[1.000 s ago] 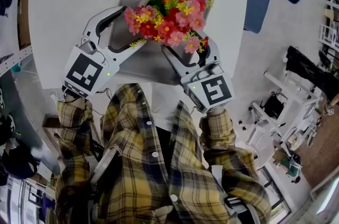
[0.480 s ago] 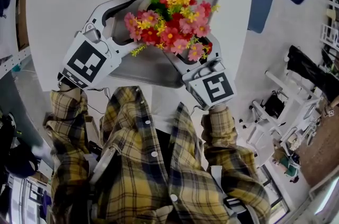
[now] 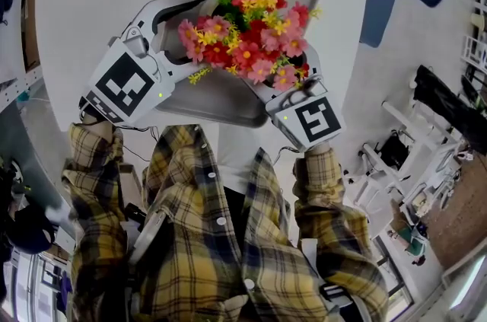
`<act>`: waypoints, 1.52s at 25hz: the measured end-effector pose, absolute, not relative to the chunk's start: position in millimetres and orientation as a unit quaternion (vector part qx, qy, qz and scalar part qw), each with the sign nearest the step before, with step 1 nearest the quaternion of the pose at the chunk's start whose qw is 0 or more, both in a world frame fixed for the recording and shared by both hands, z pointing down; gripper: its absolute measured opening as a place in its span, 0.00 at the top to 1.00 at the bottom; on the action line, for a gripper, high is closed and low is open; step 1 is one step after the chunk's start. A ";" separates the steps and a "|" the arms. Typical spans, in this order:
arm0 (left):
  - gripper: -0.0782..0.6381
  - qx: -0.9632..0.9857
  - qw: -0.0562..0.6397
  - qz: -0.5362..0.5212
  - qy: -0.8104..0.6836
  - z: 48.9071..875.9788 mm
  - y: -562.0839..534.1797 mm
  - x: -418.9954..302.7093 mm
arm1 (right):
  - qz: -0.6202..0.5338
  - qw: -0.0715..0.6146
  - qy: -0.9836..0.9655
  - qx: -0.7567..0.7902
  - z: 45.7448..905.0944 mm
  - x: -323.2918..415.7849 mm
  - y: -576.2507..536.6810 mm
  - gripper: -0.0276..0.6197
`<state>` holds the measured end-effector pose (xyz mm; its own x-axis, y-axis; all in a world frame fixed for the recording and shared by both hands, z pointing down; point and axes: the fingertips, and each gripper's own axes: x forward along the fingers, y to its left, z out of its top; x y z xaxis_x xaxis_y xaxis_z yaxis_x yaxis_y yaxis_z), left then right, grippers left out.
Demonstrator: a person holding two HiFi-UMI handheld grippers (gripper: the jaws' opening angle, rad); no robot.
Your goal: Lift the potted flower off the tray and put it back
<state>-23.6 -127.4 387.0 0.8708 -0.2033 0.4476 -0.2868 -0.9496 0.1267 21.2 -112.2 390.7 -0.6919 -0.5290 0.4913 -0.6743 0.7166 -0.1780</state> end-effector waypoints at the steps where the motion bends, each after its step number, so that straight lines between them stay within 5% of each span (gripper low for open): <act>1: 0.41 0.963 0.095 0.220 -0.126 387.4 -127.1 -22.9 | 0.175 0.207 -0.904 0.331 391.0 21.0 -112.2 0.42; 38: 0.42 0.965 0.093 0.189 -0.158 385.4 -123.8 -18.2 | 0.144 0.193 -0.917 0.318 386.2 24.1 -114.6 0.42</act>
